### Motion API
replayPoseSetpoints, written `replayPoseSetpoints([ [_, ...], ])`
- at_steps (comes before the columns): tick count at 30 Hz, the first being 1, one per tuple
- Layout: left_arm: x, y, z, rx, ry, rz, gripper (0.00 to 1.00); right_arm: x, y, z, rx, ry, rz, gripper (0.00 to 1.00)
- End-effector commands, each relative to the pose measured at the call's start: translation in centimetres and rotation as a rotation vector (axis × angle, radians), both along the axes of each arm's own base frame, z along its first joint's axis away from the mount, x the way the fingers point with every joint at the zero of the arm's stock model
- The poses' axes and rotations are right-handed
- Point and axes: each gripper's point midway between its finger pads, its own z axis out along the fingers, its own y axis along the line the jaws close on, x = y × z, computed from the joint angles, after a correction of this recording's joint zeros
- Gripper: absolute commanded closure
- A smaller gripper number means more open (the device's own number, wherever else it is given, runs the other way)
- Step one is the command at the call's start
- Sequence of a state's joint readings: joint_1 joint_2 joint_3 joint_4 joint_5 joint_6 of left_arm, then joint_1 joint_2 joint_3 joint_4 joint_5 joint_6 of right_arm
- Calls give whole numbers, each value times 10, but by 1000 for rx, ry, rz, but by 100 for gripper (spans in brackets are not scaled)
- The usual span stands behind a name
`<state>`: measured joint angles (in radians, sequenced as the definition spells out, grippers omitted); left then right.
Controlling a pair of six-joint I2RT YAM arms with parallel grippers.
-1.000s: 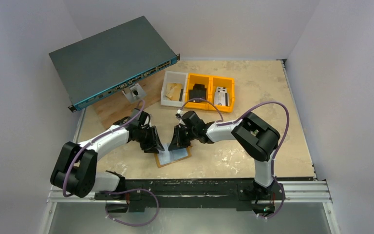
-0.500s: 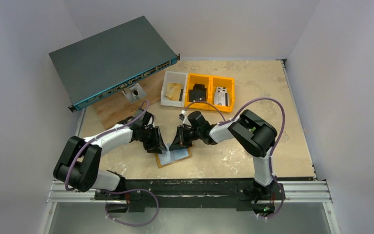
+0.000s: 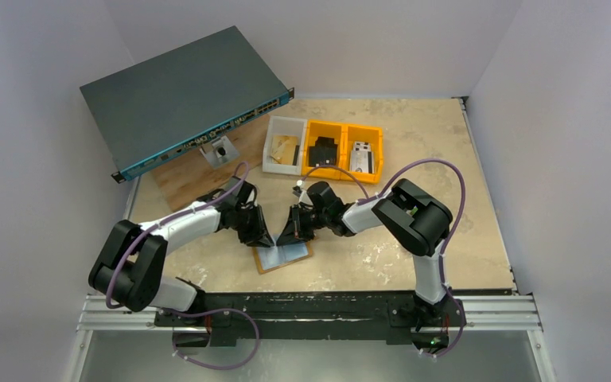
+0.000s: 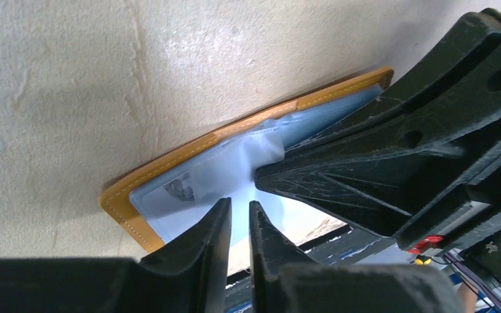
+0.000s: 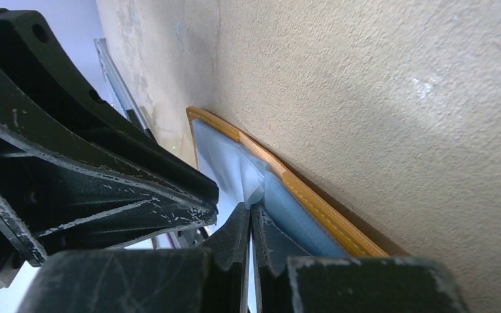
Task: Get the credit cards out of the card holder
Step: Remove the credit card from the card holder.
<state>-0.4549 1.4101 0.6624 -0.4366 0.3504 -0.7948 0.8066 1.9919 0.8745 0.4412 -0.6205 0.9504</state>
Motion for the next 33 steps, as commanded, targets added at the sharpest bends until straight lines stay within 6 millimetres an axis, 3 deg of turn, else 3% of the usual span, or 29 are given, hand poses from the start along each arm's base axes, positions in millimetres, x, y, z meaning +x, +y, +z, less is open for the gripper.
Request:
replayPoseSetpoints([
  [1,17,-12,19,-33,-69,-5,88,-11,-13,-22,-87,39,0,100],
  [7,15,-10,19,-15,-61,-5,98,-4,-13,-18,-104,12,-15,98],
  [11,20,8,21,82,-101,21,82,-6,-14,-22,-112,21,-15,99],
  [14,27,15,21,130,-125,25,77,-9,-16,-26,-118,33,-13,99],
  [22,38,14,4,163,-111,28,74,-11,-18,-29,-128,36,-8,99],
  [33,38,22,-2,218,-95,31,72,-11,-20,-31,-129,36,-4,100],
])
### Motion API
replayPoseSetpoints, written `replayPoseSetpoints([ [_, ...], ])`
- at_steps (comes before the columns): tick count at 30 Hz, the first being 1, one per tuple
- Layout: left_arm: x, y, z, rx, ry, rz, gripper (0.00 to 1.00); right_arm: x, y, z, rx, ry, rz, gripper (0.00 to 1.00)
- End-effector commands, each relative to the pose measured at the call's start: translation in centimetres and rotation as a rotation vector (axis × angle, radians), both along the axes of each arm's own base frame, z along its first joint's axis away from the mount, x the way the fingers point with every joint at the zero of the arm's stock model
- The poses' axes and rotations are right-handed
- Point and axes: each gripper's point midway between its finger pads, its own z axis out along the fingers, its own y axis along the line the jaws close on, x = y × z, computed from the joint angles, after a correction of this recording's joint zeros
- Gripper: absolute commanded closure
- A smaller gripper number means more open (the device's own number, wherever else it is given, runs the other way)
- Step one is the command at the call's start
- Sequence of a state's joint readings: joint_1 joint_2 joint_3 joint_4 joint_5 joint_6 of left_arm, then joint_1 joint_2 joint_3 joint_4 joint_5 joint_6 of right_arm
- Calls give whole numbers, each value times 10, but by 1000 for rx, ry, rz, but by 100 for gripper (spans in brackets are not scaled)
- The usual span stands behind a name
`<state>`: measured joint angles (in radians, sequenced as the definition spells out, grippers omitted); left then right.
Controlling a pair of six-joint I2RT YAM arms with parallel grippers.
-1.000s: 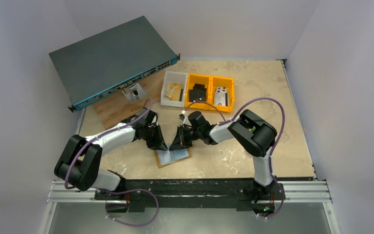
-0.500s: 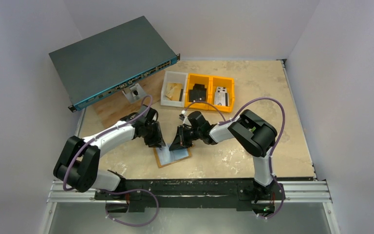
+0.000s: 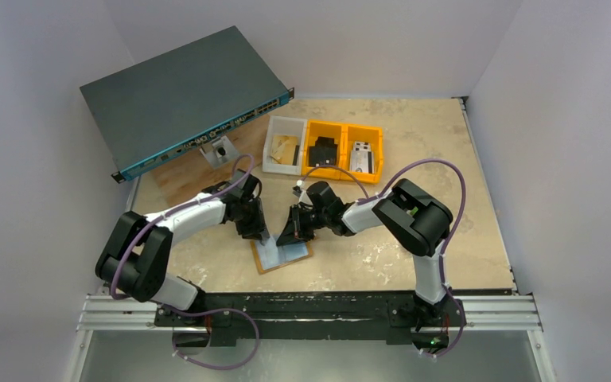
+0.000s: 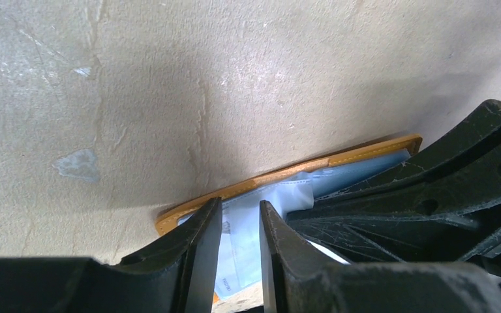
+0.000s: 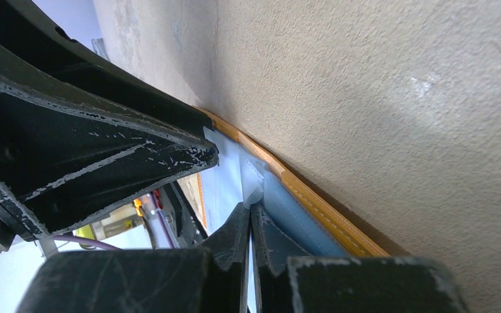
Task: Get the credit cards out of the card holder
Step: Remove the credit card from the card holder.
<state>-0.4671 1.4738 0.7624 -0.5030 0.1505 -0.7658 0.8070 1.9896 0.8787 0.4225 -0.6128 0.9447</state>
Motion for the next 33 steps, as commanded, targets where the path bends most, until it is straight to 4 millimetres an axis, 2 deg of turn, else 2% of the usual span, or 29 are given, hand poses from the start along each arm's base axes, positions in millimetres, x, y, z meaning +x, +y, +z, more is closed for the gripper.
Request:
replayPoseSetpoints([
  [1,8,4,2,38,-24,-6,72,-12,-19,-30,-117,36,-4,100],
  [11,4,-19,-5,-76,-4,-49,73,-12,-18,-31,-113,40,-1,100],
  [20,5,-24,7,-102,-21,-51,95,-11,-19,-31,-118,35,-9,100],
  [24,3,-25,11,-112,-23,-59,100,-9,-18,-31,-118,32,-11,100],
  [28,0,-23,13,-108,-15,-60,100,-5,-18,-25,-123,9,-23,98],
  [30,-2,-21,13,-100,-9,-59,100,-2,-18,-21,-129,-8,-28,91],
  [33,-3,-20,15,-94,-5,-55,100,4,-16,-6,-127,-41,-40,74],
])
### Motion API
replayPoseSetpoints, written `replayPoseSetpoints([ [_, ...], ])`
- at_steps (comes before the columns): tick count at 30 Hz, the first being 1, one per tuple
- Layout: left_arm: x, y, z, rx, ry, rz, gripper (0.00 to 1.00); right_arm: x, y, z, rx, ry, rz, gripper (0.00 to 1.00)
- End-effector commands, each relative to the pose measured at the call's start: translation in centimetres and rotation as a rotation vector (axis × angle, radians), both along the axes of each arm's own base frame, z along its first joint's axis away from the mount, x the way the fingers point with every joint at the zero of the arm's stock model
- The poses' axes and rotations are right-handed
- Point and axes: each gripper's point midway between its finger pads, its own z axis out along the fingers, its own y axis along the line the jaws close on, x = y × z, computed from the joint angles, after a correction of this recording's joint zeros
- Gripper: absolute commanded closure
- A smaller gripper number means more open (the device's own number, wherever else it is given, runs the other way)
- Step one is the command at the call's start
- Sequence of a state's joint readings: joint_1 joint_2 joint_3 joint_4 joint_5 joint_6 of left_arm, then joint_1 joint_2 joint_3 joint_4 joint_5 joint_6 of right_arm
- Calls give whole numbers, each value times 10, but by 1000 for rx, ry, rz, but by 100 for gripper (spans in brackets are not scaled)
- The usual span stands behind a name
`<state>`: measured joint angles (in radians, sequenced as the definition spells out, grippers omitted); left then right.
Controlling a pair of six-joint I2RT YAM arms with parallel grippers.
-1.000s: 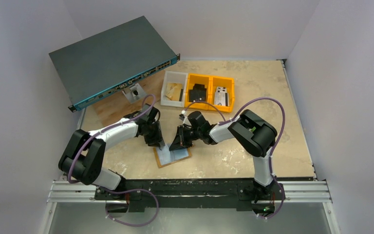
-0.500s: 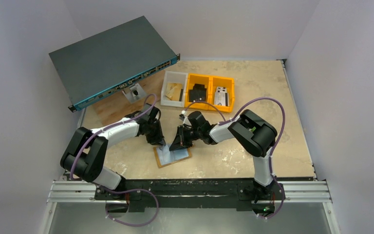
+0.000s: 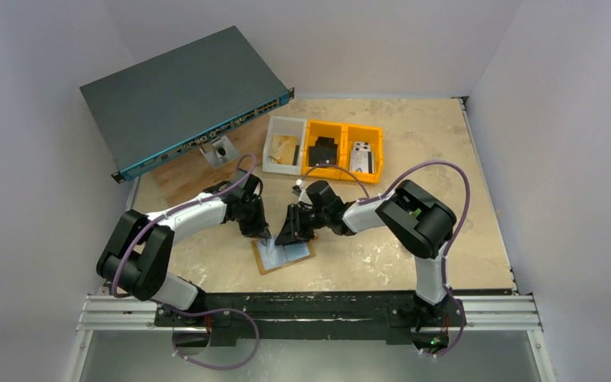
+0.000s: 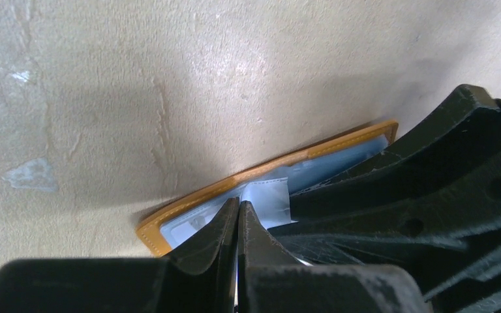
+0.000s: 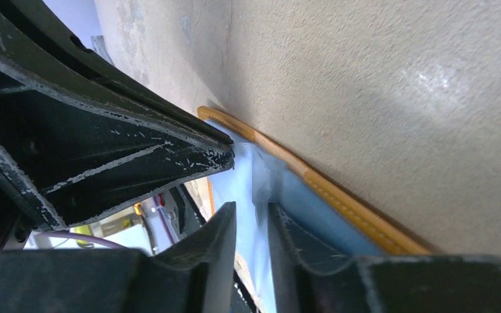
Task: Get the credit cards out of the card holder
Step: Remove the credit card from the card holder.
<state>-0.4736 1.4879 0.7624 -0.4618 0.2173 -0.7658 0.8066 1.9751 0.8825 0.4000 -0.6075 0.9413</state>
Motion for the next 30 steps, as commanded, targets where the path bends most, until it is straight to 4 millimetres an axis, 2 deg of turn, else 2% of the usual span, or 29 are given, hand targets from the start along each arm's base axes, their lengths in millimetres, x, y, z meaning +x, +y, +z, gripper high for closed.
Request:
replayPoseSetpoints([
  [1,-4,-5,14,-26,-8,-25,100,6,-15,-3,-118,-52,-41,69],
  [6,-3,-7,22,-40,-17,-33,100,17,-13,39,-95,-132,-63,56],
  [10,-3,-14,30,-79,-18,-46,100,21,-18,58,-111,-173,-85,53],
  [15,-3,-26,38,-132,-17,-61,100,25,-29,66,-152,-213,-118,53],
  [25,8,-60,43,-201,26,-26,100,33,-57,65,-269,-274,-202,52],
  [30,14,-79,42,-206,37,-34,91,40,-76,72,-329,-316,-279,49],
])
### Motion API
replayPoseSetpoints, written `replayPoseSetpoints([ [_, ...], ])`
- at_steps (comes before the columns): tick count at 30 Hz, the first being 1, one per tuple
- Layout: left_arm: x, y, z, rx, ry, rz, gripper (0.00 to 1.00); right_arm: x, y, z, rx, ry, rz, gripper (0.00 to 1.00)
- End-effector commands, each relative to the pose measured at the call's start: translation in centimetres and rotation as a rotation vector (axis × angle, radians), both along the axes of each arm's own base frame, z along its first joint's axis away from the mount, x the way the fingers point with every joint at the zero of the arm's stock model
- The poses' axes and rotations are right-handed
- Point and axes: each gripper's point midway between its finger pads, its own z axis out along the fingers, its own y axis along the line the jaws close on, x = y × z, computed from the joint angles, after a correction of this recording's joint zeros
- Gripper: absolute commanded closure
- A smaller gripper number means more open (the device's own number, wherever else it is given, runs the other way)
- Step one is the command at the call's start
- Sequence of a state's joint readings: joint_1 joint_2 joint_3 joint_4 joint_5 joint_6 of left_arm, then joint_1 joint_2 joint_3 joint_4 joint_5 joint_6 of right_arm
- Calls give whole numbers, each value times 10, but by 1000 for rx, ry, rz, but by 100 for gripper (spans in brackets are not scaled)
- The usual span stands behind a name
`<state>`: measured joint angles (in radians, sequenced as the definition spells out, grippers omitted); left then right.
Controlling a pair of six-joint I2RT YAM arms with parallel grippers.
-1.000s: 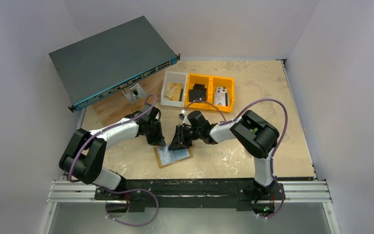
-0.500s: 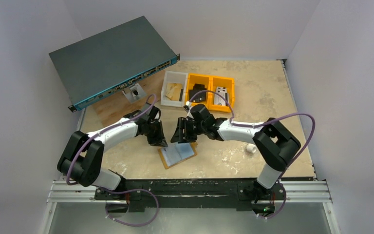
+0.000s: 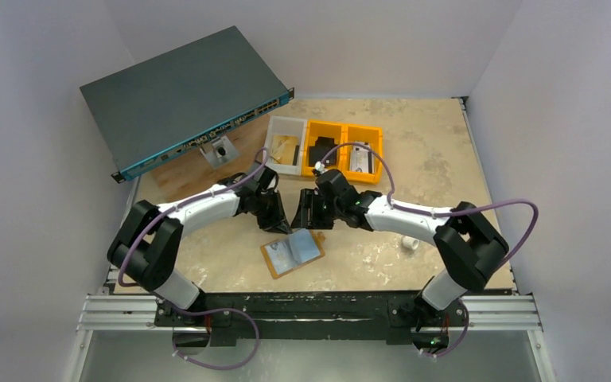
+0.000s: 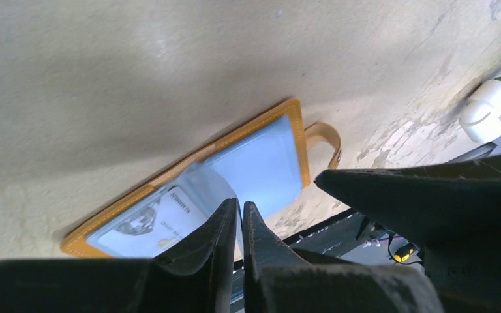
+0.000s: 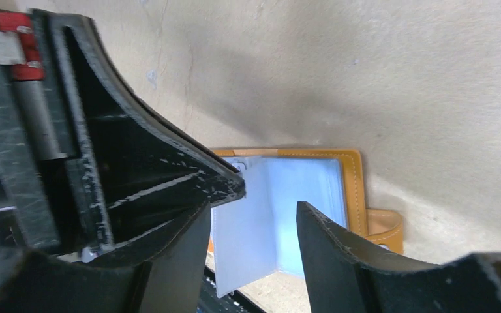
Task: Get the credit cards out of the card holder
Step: Remove the credit card from the card holder.
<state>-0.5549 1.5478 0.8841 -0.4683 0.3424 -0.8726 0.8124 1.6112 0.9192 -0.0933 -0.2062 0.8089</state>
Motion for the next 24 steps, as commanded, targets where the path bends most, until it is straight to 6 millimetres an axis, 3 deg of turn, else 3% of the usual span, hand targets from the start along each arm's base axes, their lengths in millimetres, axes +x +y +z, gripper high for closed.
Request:
replayPoseSetpoints([
  [1,14,-28,13,-63,-12,1,90,13,-23,16,-61,-93,-89,48],
  [10,24,-50,7,-73,-4,-30,74,8,-45,28,-96,-122,-138,42],
  [19,26,-58,1,-66,8,-45,74,9,-56,31,-145,-160,-144,42],
  [24,31,-62,9,-81,-12,-46,74,3,-46,31,-124,-155,-91,50],
])
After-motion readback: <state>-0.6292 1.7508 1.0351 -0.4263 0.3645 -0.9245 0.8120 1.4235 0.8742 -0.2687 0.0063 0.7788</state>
